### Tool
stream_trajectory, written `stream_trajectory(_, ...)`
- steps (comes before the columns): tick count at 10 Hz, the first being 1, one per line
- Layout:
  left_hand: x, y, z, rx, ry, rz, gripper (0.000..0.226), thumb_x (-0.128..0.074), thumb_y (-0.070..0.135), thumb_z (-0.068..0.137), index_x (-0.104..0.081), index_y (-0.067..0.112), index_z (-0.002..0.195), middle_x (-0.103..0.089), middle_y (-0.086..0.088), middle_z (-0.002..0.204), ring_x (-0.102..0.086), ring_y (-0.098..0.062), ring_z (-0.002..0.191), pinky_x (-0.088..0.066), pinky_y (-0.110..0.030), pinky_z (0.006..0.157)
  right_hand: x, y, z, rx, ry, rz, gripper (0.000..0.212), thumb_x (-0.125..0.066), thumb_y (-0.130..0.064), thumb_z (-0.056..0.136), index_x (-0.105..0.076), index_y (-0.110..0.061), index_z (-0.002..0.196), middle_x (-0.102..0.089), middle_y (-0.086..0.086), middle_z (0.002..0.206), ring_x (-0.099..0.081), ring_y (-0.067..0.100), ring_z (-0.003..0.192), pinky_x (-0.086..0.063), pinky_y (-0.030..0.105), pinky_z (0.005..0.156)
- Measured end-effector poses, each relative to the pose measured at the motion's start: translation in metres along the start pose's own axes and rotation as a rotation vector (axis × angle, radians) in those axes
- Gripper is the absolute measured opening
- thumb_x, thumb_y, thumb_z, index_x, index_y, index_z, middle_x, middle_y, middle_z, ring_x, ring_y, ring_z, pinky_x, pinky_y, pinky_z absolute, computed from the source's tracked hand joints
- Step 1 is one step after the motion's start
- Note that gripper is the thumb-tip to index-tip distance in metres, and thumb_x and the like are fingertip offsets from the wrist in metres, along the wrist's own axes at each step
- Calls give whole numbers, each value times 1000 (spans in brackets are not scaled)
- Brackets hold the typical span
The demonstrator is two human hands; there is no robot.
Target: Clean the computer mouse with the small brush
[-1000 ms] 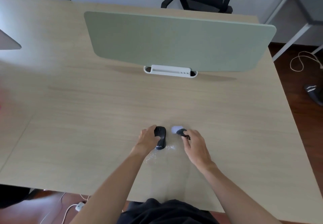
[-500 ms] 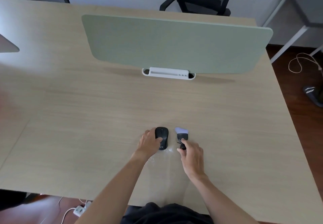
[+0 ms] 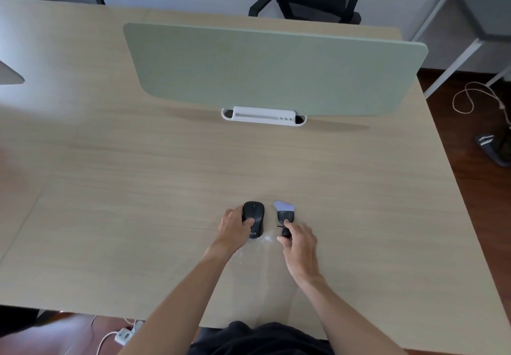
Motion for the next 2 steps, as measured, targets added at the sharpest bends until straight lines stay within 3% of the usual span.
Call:
stream_trajectory(1,7,-4,-4,-47,95,-1,16,-54,25,89,-61,13,97,-60,-9,95,-51,-25,94,-44,-34,81,8,-10,-3,7,-18,38,30,-74,-29,86,-68,-15,112,-60,-2,96,-56,22,96,-40,36,90)
stream_trajectory(2,16,-15,-8,-93,248,-50,22,-49,23,95,-64,13,108,-59,-6,102,-56,-25,97,-41,-29,83,41,-10,-9,-12,134,178,30,-61,-38,88,-65,-20,112,-58,-8,102,-52,15,102,-36,34,93)
Point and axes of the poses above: each hand's wrist, its own z-axis towards the middle knuckle, its own x-axis out of the back of the hand, y = z × x, the point moved 6 cm from there along z, towards the middle knuckle
